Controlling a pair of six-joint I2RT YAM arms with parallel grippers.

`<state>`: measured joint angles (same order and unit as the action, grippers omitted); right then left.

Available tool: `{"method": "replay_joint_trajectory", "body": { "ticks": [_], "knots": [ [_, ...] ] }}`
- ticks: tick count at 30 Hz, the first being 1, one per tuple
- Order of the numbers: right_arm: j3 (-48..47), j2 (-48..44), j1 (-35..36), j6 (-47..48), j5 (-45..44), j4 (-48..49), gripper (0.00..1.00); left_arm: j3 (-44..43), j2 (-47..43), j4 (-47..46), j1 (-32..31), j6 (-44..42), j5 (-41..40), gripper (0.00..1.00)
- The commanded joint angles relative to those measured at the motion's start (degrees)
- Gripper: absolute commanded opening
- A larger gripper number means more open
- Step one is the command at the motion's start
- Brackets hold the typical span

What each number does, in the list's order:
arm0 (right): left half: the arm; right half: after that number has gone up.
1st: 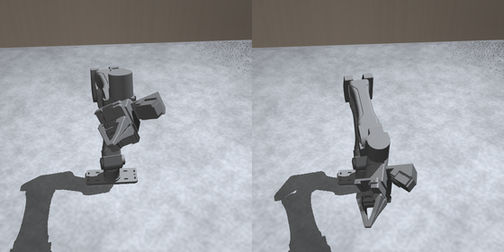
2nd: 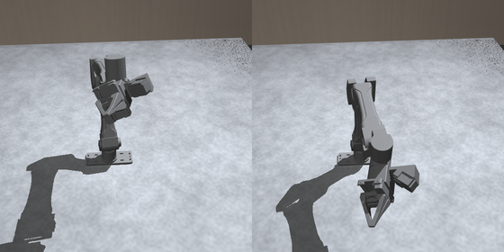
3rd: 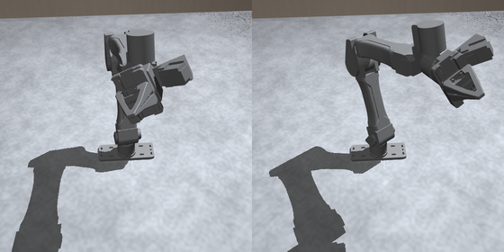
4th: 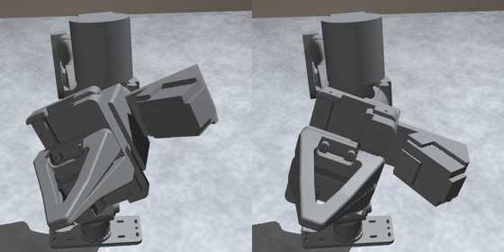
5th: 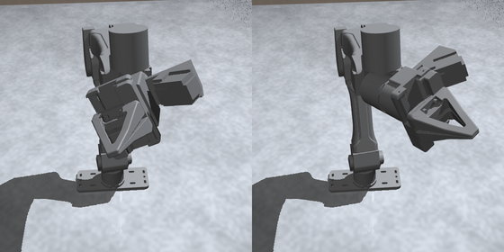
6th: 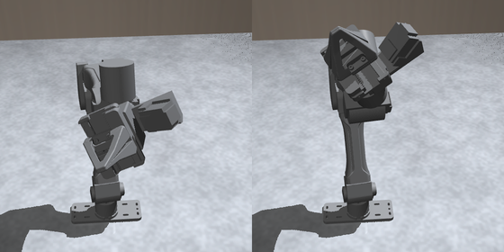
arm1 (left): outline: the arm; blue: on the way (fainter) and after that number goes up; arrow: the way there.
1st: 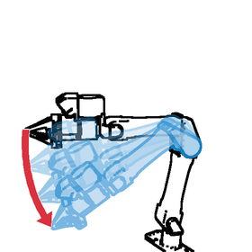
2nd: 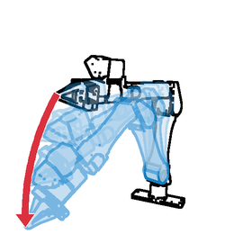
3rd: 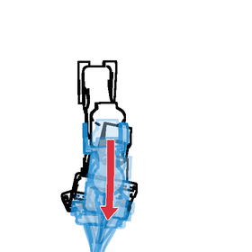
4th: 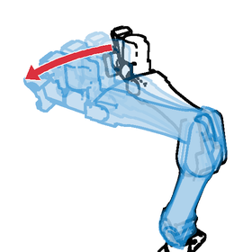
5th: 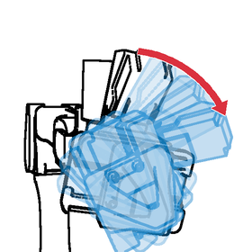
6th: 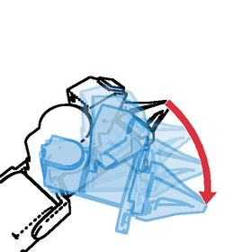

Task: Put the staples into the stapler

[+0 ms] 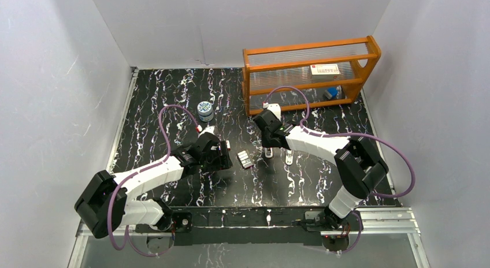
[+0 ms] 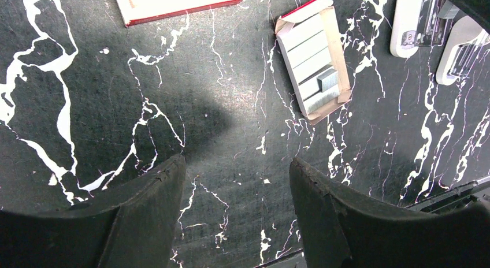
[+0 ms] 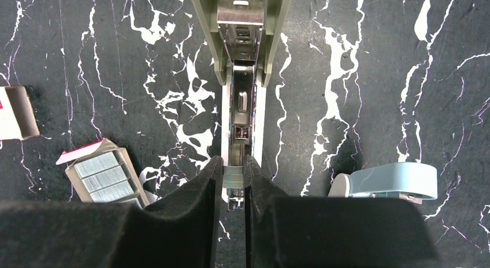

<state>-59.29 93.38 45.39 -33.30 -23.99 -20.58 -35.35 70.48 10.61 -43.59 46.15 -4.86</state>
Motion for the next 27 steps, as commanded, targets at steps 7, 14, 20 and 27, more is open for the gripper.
{"method": "replay_joint_trajectory", "body": {
  "ticks": [7, 14, 20, 27],
  "knots": [
    [-2.95, 0.37, -0.89, -1.74, -0.94, -0.61, 0.25, -0.51, -0.21, -0.48, 0.4, 0.12, 0.12, 0.63],
    [-3.14, 1.01, -1.05, -2.05, -0.37, -0.57, 0.25, -0.72, 0.33, -0.58, 0.44, 0.01, 0.2, 0.63],
    [-2.9, 1.4, -1.18, -1.51, -0.01, -0.16, 0.25, -0.77, 0.49, -0.54, 0.44, -0.01, 0.11, 0.63],
    [-2.86, 1.65, -1.33, -1.49, -0.03, -0.51, 0.25, -0.75, 0.62, -0.55, 0.51, -0.05, 0.12, 0.63]
  ]
}}
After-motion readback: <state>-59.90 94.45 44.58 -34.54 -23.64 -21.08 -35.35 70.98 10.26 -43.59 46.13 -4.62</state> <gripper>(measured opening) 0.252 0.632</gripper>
